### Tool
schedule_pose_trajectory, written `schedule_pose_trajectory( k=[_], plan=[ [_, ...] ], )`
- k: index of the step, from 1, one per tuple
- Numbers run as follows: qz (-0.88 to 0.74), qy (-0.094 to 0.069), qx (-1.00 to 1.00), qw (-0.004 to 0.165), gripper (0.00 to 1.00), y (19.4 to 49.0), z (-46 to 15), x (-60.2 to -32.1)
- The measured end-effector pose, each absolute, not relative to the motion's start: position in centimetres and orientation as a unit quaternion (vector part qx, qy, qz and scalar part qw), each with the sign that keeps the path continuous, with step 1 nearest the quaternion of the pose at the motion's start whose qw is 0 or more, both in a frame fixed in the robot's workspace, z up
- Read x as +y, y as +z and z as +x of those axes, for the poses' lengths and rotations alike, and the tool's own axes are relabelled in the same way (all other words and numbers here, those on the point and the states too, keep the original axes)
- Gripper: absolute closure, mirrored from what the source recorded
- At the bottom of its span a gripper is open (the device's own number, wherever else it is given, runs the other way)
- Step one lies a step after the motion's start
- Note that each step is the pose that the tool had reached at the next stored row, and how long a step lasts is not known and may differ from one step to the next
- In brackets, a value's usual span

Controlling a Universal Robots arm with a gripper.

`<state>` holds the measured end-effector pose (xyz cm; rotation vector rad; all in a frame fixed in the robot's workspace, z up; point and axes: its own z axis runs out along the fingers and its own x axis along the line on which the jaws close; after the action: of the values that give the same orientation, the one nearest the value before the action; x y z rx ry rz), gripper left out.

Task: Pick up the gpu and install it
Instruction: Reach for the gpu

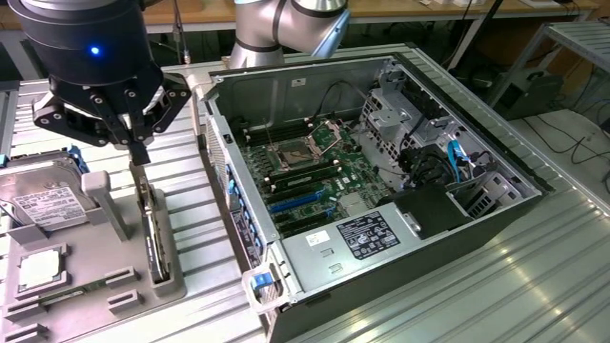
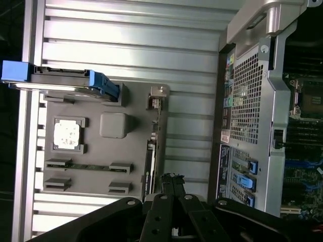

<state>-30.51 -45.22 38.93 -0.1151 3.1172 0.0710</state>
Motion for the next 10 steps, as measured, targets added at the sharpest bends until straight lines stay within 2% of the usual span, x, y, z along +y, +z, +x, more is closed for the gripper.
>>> schedule_pose_trajectory(
  k=[10],
  plan=[
    [-0.037, 0.023, 0.999, 0.011, 0.89, 38.9, -31.6, -45.3]
  ],
)
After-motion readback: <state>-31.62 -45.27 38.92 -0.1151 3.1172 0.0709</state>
